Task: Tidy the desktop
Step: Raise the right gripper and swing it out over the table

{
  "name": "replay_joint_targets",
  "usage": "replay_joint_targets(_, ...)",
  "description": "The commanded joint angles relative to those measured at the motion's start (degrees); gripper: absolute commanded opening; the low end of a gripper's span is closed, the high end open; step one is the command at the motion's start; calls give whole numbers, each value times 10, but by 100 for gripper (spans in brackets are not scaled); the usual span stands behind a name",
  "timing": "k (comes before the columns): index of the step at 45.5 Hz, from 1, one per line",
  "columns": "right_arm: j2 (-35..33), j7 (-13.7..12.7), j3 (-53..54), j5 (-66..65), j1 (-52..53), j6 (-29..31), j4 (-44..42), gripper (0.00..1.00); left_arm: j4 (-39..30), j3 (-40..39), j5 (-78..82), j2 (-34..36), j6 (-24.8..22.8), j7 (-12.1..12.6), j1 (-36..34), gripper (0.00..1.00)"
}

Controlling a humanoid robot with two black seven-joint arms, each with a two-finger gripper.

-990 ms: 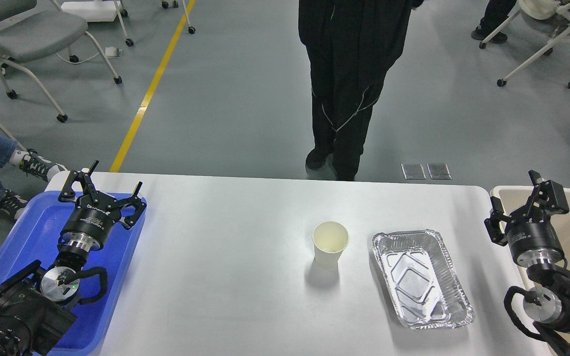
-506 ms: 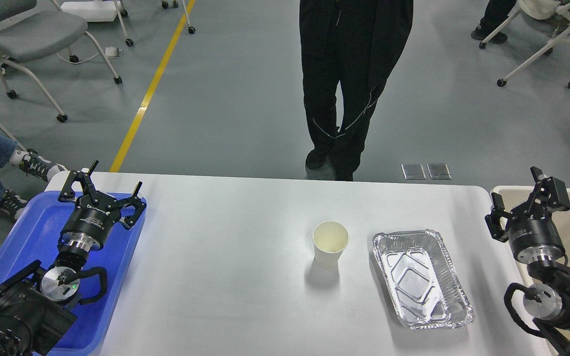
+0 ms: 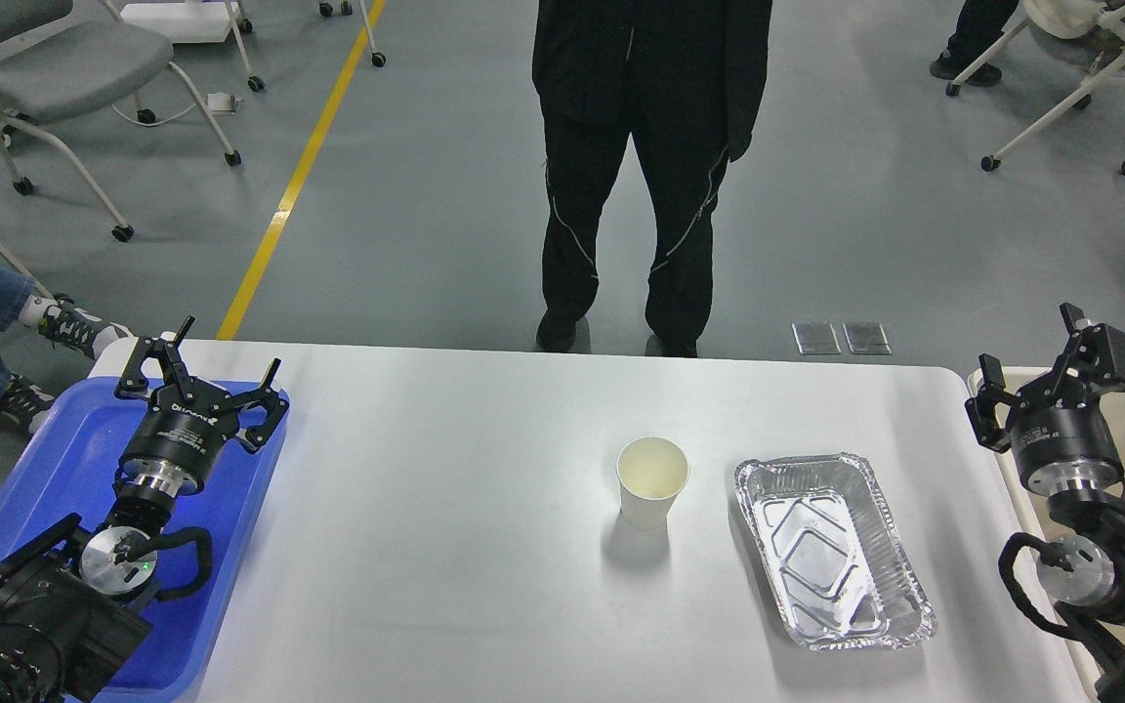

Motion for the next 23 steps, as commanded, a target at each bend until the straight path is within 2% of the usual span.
replay_joint_targets(1, -18, -1, -8, 2, 26, -7, -2, 100, 0, 0, 0, 0, 0, 0, 0, 100)
replay_joint_targets(7, -47, -6, -15, -3, 52, -9, -2, 100, 0, 0, 0, 0, 0, 0, 0, 100)
replay_joint_targets(11, -73, -7, -61, -8, 79, -9, -3, 100, 0, 0, 0, 0, 0, 0, 0, 100)
replay_joint_targets(18, -114, -11, -249, -6, 170, -16, -8, 100, -1, 0, 0, 0, 0, 0, 0, 100)
replay_joint_targets(23, -137, -25, -405, -2, 255, -23, -7, 100, 0, 0, 0, 0, 0, 0, 0, 100)
